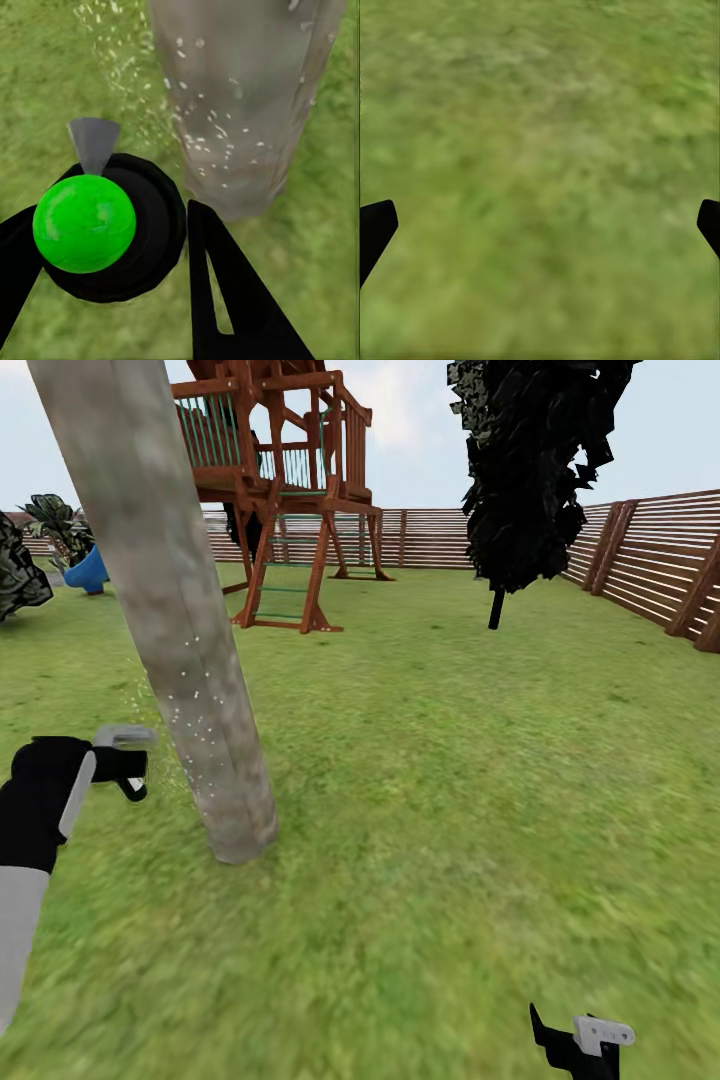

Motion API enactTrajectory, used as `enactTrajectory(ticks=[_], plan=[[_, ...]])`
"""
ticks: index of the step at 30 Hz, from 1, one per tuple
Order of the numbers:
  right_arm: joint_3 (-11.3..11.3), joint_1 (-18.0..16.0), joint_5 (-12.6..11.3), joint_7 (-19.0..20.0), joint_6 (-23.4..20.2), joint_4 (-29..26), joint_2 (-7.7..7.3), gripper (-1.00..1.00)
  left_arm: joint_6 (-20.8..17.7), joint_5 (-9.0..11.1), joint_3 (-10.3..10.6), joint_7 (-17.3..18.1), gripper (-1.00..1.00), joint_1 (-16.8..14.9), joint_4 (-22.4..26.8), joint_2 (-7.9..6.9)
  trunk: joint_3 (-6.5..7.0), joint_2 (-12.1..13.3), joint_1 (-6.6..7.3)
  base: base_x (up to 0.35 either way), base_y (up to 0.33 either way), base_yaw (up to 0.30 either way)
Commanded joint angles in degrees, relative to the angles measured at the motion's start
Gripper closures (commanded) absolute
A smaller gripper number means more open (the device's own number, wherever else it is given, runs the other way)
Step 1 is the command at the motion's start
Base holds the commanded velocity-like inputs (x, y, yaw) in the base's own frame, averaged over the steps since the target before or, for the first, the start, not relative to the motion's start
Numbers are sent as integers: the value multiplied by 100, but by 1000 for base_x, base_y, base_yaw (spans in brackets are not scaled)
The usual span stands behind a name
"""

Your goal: In the garden, pick up the pesticide atomizer on the floor and spray pesticide onto both trees until each tree trunk is fully covered.

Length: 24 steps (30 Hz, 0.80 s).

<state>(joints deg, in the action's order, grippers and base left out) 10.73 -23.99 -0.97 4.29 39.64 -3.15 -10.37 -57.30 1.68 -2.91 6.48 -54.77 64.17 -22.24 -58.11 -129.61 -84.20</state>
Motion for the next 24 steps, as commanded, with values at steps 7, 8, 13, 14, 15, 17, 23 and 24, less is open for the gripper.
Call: enactTrajectory(ticks=[7, 8, 13, 14, 15, 17, 23, 24], plan=[[0, 0, 0, 2, 0, -1, 0, -100, 80, 6, 58, -31, 100, -76, -304, 18, 0, 0, 0, 0, 0, 0], [0, 0, 0, -1, 0, -1, 0, -100, 91, 1, 61, -49, 100, -71, -455, 18, 0, 0, 0, 0, 0, 0], [-2, 0, 0, 2, 0, -1, 1, -100, 113, 11, 62, -59, 100, 77, -665, 28, 0, 0, 0, 80, 37, 0], [-4, 0, 0, 2, 0, -1, 4, -100, 114, 9, 62, -59, 100, 84, -668, 28, 0, 0, 0, 278, 154, 0], [-2, 0, 0, 2, 0, -1, 4, -100, 114, 8, 62, -59, 100, 85, -668, 27, 0, 0, 0, 290, 165, 0], [-1, 0, 0, 2, 0, -1, 4, -100, 102, 0, 58, -59, 100, 61, -669, 28, 0, 0, 0, 299, 173, 0], [-2, 0, 0, 2, 0, -1, 3, -100, 119, -6, 45, -72, 100, 77, -567, 27, 0, 0, 0, 139, 79, 0], [-1, 0, 0, 2, 0, -1, 1, -100, 194, -8, 36, -85, 100, 151, -630, 27, 0, 0, 0, 4, 2, 0]])
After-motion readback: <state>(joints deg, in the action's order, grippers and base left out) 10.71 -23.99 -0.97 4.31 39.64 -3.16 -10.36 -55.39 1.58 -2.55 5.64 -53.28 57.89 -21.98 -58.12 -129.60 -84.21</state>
